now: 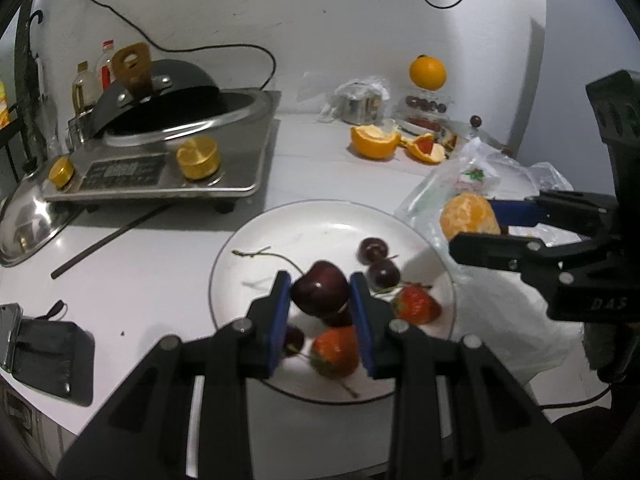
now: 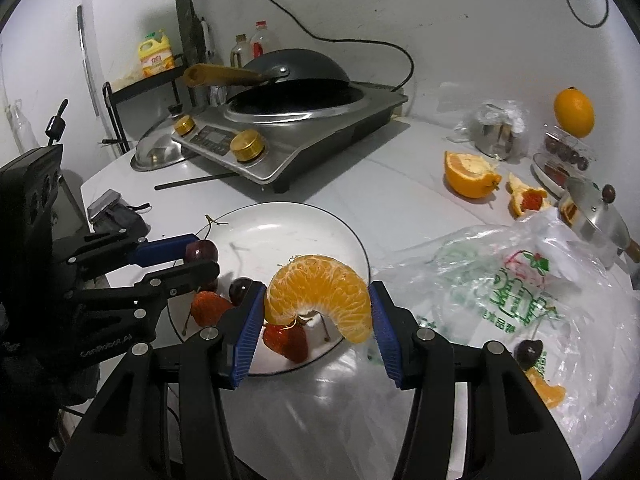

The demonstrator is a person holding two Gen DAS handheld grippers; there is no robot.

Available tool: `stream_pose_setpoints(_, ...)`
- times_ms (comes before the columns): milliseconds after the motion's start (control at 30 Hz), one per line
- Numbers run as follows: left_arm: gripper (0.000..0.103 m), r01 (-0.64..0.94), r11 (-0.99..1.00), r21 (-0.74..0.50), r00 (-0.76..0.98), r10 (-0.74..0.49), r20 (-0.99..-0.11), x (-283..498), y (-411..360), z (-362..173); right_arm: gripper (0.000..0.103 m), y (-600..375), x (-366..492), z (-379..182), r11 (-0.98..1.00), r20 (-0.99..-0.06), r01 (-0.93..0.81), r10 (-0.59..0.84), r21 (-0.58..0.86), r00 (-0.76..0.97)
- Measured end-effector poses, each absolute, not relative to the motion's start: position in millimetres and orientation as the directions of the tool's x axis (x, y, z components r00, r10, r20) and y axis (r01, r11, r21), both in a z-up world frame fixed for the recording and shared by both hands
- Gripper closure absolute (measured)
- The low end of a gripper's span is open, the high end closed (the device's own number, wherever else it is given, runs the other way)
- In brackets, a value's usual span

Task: Organize fruits
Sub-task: 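Carry the held tangerine segment and cherry over the white plate with both grippers, then open the left gripper to drop its cherry while the right gripper releases the segment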

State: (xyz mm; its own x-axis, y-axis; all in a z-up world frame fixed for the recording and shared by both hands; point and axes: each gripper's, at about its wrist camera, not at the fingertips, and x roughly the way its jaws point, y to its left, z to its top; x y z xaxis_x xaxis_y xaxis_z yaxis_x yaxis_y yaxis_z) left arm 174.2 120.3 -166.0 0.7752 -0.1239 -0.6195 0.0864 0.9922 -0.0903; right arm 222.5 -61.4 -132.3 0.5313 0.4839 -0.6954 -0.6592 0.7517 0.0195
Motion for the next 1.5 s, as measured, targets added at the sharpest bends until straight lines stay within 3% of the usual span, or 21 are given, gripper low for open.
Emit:
stream_pose_setpoints(533, 0.071, 0.075, 0.992, -0.104, 0.754, -0.125, -0.644, 194, 141, -181, 0.048, -29, 238, -142, 0.732, -0.715, -0.681, 0.482, 0.012, 0.506)
stream_pose_setpoints(700, 0.059, 0.066, 0.993, -0.099, 0.755, -0.114, -0.646, 194, 144, -181, 0.048, -19, 243, -146, 0.724, -0.723, -0.69, 0.482, 0.01, 0.495)
stream_pose_setpoints(767, 0.045, 0.063, 0.993, -0.095, 0.76, -0.11, -0.641, 192, 146, -180, 0.048, -15, 245, -148, 0.721, -0.725, -0.693, 0.483, 0.01, 0.491)
stream_pose_setpoints(800, 0.044, 0.059, 0.993, -0.102, 0.763, -0.111, -0.636, 190, 148, -179, 0.048, -13, 246, -149, 0.718, -0.726, -0.696, 0.484, 0.01, 0.489)
stream_pose_setpoints(1500, 0.044, -0.048, 0.991, -0.122, 0.787, -0.038, -0.616, 173, 195, -176, 0.047, 44, 257, -168, 0.658, -0.747, -0.752, 0.515, 0.03, 0.421)
